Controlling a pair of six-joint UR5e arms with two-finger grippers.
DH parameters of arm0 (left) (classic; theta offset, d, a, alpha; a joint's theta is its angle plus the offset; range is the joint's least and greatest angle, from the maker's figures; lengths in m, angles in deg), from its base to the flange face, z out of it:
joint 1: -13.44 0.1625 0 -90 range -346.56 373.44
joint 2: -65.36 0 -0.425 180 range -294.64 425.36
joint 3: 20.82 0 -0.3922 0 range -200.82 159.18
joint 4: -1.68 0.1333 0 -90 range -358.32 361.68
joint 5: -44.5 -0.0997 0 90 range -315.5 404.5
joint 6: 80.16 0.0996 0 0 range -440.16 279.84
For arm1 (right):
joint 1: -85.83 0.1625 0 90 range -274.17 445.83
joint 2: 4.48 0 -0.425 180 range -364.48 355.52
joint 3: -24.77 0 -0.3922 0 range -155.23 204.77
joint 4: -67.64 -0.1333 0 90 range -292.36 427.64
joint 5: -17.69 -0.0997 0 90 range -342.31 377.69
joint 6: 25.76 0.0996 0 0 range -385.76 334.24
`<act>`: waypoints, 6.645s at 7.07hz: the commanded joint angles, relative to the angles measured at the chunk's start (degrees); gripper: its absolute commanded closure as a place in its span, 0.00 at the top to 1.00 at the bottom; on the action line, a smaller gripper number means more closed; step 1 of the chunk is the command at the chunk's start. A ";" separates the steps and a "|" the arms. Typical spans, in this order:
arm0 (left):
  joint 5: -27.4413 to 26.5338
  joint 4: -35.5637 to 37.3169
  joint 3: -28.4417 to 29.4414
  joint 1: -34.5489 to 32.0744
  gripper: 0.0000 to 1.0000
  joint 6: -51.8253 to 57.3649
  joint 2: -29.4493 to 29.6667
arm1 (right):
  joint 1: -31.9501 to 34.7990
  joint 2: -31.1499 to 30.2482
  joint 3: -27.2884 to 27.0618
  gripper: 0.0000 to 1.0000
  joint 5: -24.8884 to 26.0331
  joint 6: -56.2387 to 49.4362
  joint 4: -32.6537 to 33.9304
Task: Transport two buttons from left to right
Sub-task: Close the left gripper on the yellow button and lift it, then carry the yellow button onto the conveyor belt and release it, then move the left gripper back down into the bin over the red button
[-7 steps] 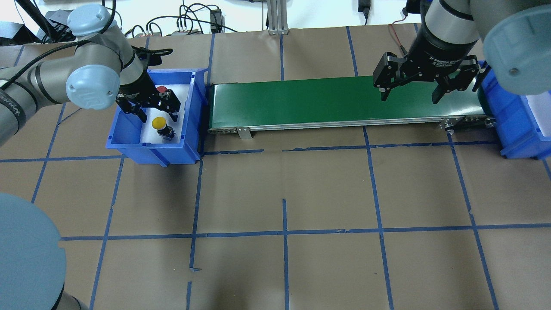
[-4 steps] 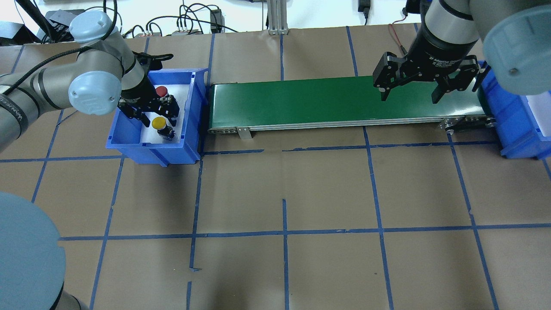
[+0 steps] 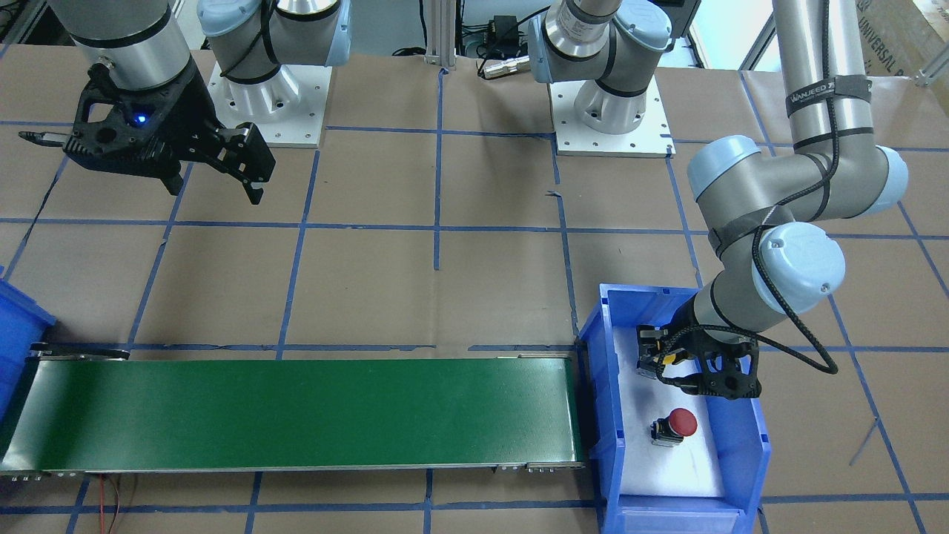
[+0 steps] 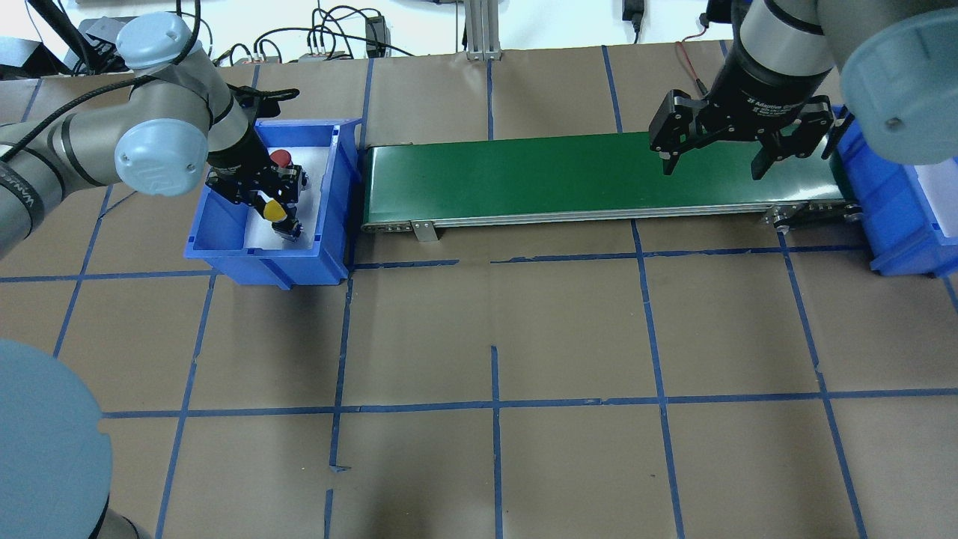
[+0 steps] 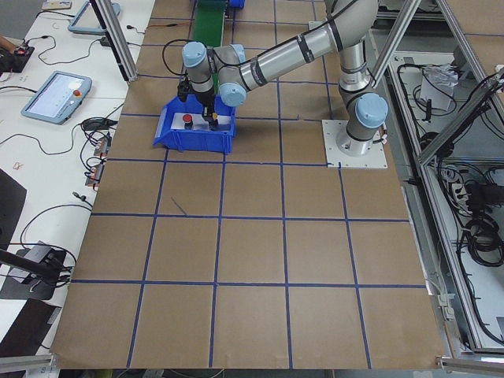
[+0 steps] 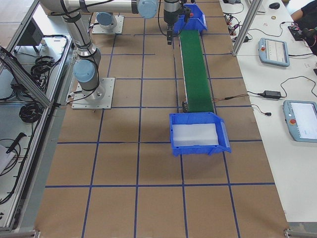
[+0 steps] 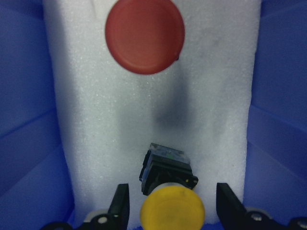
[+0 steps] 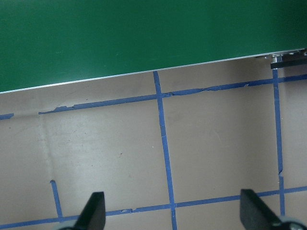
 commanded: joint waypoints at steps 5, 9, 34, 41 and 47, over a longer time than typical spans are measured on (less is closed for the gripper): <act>-0.08 -12.68 9.35 -1.08 0.32 -3.73 -6.15 | -0.22 0.00 0.00 1.00 0.01 0.00 0.00; 6.76 -9.63 11.47 -8.55 0.32 -19.90 -4.50 | -0.14 0.00 0.00 1.00 0.01 0.00 -0.09; -1.83 0.85 10.07 -2.07 1.00 -5.69 2.28 | -0.05 0.00 0.00 1.00 0.01 0.00 -0.09; -1.04 1.55 9.97 -1.00 0.99 -6.13 7.55 | 0.04 0.00 0.00 1.00 0.01 0.00 -0.09; -0.86 5.33 10.07 -0.91 0.49 -6.39 9.32 | 0.21 0.00 0.26 1.00 0.01 -0.08 -0.09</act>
